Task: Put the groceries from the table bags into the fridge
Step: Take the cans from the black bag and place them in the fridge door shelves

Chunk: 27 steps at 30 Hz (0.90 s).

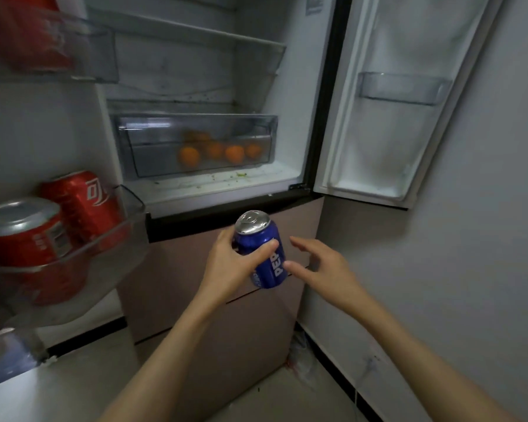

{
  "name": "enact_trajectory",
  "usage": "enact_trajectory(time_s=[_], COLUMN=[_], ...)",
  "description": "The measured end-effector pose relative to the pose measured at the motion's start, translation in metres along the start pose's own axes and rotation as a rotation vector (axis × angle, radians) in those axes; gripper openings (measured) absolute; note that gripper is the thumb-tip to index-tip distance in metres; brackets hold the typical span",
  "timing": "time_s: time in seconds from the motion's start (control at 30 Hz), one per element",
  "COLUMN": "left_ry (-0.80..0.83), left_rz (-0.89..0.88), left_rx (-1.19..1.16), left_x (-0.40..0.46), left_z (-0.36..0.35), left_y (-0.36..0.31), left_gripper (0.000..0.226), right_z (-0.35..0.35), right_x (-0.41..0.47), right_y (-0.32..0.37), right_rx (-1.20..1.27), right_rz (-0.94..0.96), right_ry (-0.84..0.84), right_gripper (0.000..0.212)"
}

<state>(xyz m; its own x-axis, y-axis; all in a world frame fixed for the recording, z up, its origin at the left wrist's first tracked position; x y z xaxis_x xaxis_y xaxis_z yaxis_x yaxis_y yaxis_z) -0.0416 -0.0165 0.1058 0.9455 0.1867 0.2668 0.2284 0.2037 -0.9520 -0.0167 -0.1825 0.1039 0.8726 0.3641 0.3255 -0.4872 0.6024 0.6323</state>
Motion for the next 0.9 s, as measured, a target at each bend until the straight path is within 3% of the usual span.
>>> enact_trajectory(time_s=[0.17, 0.23, 0.37, 0.63, 0.77, 0.9], left_ry=[-0.022, -0.022, -0.048, 0.113, 0.185, 0.135], left_rz=[-0.071, -0.126, -0.277, -0.517, -0.545, -0.652], left_rx=[-0.016, -0.068, -0.149, -0.241, -0.080, 0.385], left_x=[0.071, 0.101, 0.156, 0.235, 0.271, 0.293], left_z=[-0.035, -0.051, -0.083, -0.149, -0.178, -0.200], left_y=[-0.036, -0.063, -0.131, -0.244, -0.251, -0.221], left_gripper=[0.056, 0.044, 0.041, 0.032, 0.042, 0.045], right_z=[0.049, 0.080, 0.158, 0.293, 0.337, 0.366], right_x=[0.057, 0.087, 0.139, 0.195, 0.222, 0.255], right_y=[-0.004, -0.002, 0.005, 0.012, 0.000, -0.024], right_rx=[0.116, 0.097, 0.025, -0.292, -0.368, -0.488], right_rz=[0.110, 0.169, 0.308, 0.482, 0.403, 0.209], right_ry=[-0.041, -0.075, -0.255, -0.627, -0.748, -0.609], right_gripper=[0.057, 0.058, 0.056, 0.063, 0.056, 0.040])
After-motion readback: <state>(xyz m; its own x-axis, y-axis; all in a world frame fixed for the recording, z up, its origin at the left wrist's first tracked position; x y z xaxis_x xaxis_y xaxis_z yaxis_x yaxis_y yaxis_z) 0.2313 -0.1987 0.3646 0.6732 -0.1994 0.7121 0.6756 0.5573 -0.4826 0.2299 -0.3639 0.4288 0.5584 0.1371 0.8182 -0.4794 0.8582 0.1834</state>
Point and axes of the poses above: each hand's wrist, its own x-axis towards the middle knuckle, its own z-axis out of the back of the hand, y = z × x, the point moved 6 cm from there along x, towards the middle knuckle, and after that the axes turned 2 degrees about z, right-handed, at the moved point
